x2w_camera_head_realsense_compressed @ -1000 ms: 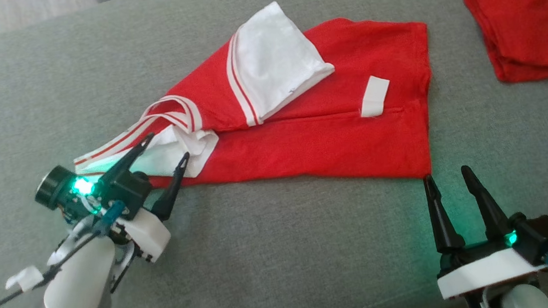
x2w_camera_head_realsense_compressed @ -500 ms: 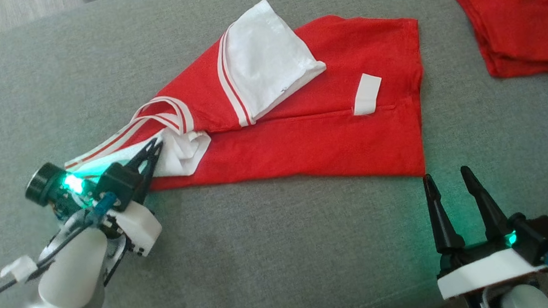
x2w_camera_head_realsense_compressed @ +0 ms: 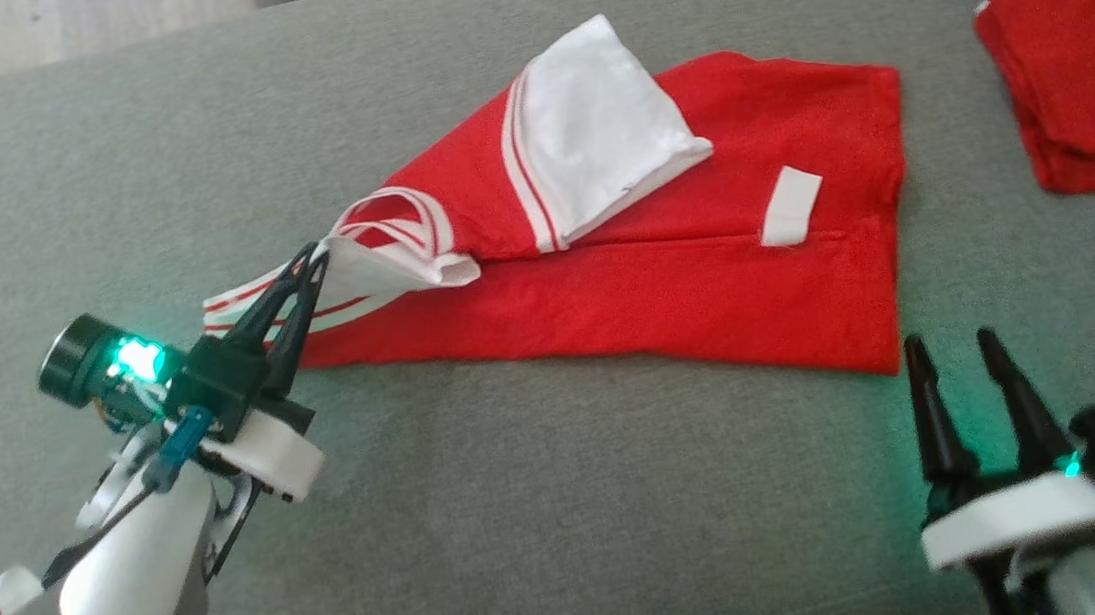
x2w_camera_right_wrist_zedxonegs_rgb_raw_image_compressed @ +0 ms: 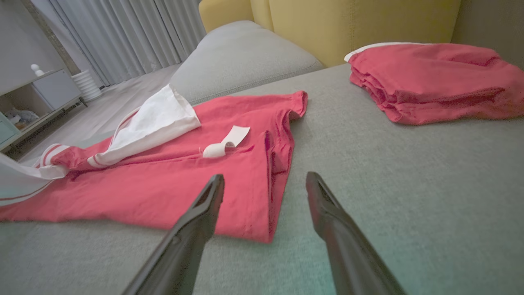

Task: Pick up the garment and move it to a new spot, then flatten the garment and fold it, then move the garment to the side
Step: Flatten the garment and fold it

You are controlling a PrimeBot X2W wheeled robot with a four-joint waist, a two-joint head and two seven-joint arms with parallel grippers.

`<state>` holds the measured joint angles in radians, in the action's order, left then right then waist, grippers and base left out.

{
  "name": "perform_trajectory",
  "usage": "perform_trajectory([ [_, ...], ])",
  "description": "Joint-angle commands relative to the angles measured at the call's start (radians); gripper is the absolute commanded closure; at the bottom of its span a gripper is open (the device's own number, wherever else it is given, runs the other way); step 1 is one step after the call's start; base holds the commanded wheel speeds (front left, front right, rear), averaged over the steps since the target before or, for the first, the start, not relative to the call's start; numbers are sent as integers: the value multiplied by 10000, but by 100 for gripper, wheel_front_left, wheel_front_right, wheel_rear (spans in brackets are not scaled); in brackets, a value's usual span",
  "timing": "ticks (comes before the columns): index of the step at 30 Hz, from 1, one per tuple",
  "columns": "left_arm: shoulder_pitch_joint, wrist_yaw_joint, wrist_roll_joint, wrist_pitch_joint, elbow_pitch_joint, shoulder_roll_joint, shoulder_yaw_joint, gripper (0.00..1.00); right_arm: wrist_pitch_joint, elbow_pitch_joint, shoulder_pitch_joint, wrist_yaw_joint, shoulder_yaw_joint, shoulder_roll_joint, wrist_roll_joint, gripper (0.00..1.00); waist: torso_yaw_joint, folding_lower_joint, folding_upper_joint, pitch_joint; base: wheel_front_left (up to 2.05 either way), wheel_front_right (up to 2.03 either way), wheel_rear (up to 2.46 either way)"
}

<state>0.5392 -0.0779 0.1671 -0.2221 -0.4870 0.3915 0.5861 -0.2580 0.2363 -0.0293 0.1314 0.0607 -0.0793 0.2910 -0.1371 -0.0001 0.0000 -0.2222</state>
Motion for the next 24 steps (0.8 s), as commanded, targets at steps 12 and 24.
perform_trajectory([
  [12,-1,419,184,523,1890,901,-583,100,926,2061,3296,-7,2837,-2577,3559,0,492,1,0,-254,0,0,0],
  [24,12,580,274,711,2351,1088,-581,100,1141,2692,4253,-7,4843,-3684,5927,16,733,1,0,-402,0,0,0],
])
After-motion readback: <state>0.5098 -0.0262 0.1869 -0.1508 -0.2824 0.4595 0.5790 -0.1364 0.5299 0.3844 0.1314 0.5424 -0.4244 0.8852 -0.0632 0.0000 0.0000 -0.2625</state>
